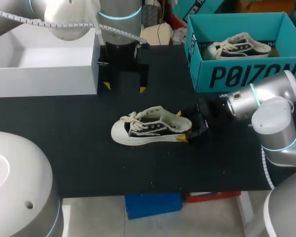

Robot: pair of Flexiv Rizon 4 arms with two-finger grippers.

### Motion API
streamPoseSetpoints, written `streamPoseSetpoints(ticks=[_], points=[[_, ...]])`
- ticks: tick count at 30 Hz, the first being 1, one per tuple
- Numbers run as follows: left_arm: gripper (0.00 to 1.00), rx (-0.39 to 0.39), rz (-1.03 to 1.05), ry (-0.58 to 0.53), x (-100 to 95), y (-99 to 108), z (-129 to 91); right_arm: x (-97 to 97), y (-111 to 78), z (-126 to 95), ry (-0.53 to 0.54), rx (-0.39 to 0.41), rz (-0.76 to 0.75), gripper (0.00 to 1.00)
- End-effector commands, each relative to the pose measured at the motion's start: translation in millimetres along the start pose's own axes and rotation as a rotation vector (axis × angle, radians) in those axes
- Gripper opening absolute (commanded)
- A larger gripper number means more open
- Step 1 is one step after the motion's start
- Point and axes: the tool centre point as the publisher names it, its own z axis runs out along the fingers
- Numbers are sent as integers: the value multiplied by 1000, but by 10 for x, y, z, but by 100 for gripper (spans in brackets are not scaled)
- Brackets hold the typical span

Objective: Take the shoe out of the shoebox, open the shoe tongue, remove and reinsert the insole, then place the shoe into the shoebox

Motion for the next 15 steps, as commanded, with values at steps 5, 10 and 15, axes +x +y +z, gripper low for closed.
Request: streamPoseSetpoints(ticks=[5,10,15], points=[[100,-2,0,1,17,-23,27,-10,-7,20,-1,0,1,0],[100,-2,0,1,17,-23,27,-10,-7,20,-1,0,1,0],[100,19,-12,-16,132,-47,33,-10,-7,20,-1,0,1,0]])
